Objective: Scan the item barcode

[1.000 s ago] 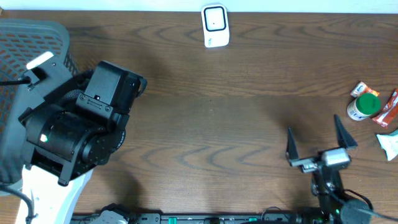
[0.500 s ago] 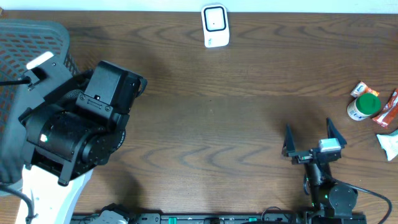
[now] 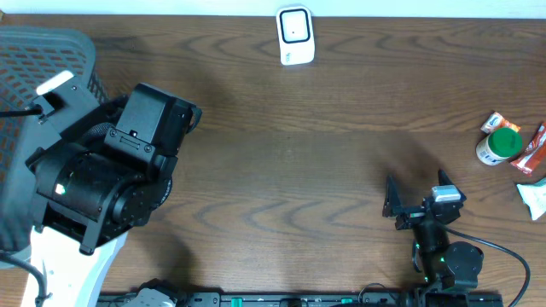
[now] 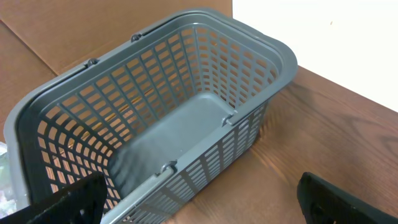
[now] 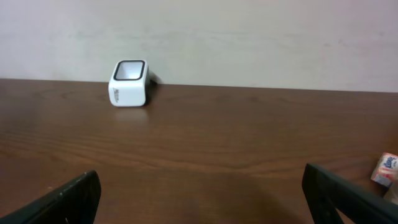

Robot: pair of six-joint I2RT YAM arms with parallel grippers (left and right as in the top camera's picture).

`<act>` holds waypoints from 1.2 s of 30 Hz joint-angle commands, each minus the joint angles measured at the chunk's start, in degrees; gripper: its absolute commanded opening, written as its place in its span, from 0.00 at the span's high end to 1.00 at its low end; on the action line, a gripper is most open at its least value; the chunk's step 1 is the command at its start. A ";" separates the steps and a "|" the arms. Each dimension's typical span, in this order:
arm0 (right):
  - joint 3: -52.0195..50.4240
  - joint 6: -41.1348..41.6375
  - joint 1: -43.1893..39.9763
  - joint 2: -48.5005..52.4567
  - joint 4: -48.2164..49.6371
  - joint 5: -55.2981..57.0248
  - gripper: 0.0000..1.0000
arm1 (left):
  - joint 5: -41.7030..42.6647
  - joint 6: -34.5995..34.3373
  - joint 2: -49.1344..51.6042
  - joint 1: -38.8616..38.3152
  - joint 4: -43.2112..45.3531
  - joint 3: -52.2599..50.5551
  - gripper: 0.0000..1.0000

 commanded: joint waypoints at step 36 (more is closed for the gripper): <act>-0.13 1.31 0.70 -0.37 -0.26 0.33 0.01 | 9.79 -0.48 -6.16 0.61 19.52 -4.76 0.02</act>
